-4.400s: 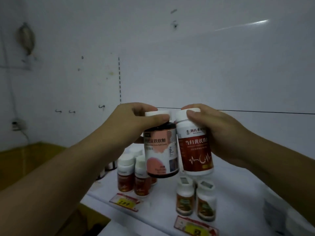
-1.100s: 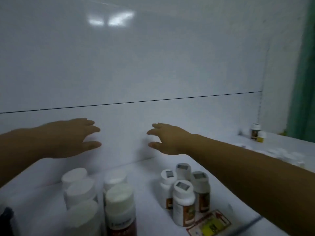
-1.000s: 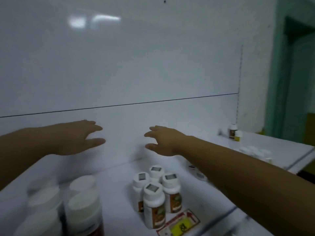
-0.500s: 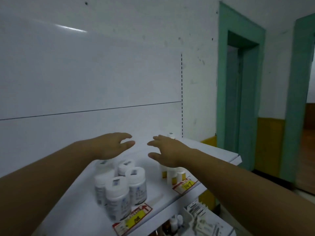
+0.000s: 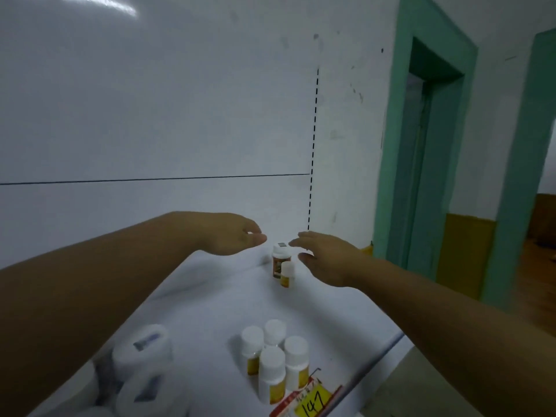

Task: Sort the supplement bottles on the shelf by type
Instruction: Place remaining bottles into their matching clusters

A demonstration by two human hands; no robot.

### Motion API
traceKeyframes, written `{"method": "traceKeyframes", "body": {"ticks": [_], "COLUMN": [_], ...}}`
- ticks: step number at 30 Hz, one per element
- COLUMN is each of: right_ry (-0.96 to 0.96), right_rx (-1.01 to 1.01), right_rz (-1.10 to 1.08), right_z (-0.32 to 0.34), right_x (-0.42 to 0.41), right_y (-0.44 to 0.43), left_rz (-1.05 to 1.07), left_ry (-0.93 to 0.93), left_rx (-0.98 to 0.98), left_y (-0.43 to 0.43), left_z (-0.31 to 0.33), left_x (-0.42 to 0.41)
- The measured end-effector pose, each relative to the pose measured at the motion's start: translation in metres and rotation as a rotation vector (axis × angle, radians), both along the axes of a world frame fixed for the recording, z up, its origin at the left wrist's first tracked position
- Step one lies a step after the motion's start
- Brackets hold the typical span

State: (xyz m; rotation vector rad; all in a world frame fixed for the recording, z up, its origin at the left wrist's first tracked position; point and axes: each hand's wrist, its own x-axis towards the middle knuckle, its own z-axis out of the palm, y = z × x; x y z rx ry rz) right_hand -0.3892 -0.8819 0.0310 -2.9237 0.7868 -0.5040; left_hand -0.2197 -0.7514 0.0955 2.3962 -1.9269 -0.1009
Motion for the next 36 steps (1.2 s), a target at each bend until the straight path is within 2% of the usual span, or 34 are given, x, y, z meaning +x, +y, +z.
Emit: {"method": "traceKeyframes", "body": {"ticks": [6,12,19,24,28,32,36], "right_ry": [-0.048,-0.243,-0.373,-0.536,-0.575,-0.542,-0.550], "right_rx": [0.069,0.247,0.555,0.843,0.835,0.775,1.006], "right_rz": [0.031,0.123,0.231,0.334,0.381,0.429,0.541], "right_z": [-0.019,-0.039,-0.061,-0.076,-0.079,-0.074,-0.066], "right_x": [0.012,0.047,0.085,0.089,0.090,0.087,0.073], "right_y": [-0.054,-0.106,-0.142,-0.148,-0.144,-0.136,-0.118], "left_rz": [-0.058,-0.058,0.108,0.245,0.318,0.424,0.588], "left_ry": [-0.062,-0.064,0.021,0.031,0.025,0.075,0.221], "left_rx": [0.029,0.024,-0.090,-0.142,-0.220,-0.169,-0.137], "left_y": [-0.056,-0.100,-0.126,-0.138,-0.141,-0.121,-0.067], "left_z": [-0.022,-0.054,-0.081,-0.096,-0.099,-0.081,-0.053], "left_x": [0.008,0.003,-0.009,-0.019,-0.025,-0.029,-0.028]}}
